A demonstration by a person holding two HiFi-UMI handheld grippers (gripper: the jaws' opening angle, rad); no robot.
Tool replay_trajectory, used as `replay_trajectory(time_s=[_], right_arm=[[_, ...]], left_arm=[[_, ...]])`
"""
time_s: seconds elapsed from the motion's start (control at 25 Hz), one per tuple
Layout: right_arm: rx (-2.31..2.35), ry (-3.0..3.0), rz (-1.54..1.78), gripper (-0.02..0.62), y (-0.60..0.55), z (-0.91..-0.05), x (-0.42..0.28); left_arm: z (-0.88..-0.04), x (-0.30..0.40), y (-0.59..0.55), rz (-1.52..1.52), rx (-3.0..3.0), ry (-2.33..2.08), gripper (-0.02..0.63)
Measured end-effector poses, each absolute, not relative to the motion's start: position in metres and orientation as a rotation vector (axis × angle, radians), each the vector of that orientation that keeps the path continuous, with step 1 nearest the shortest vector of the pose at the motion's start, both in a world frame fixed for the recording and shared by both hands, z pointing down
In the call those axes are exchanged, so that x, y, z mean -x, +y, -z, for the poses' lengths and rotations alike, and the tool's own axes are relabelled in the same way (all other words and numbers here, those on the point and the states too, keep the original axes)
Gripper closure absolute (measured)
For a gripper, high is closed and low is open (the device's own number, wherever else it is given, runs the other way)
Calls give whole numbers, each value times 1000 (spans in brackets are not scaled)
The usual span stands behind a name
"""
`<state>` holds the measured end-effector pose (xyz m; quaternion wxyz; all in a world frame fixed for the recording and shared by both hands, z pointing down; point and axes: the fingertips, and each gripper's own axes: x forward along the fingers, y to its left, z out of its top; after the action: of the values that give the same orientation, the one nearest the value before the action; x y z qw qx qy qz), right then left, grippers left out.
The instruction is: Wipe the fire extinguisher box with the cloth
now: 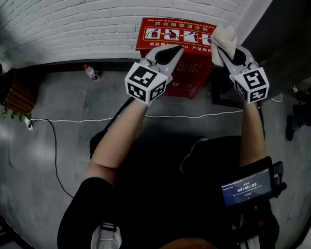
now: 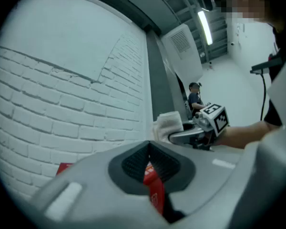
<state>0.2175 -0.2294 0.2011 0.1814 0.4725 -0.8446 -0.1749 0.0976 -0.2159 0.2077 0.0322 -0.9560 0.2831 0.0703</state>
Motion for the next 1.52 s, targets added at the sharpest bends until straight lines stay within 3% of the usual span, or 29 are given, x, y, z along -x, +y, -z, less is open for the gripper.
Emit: replay_trajectory(time_s=[0.28, 0.64, 1.0, 1.52], right_arm=[[-1165, -2155, 564, 495, -299, -195, -230], [-867, -1702, 751, 497, -375, -225, -236], [-758, -1612, 706, 497, -429, -273, -245], [-591, -1677, 547, 503, -403, -311, -236]], left_arm=[[-170, -125, -260, -102, 2898, 852, 603], [-208, -135, -314, 65, 2972, 1000, 604], [-223, -147, -329, 145, 2979, 994, 604], [-236, -152, -318, 149, 3033, 954, 604]])
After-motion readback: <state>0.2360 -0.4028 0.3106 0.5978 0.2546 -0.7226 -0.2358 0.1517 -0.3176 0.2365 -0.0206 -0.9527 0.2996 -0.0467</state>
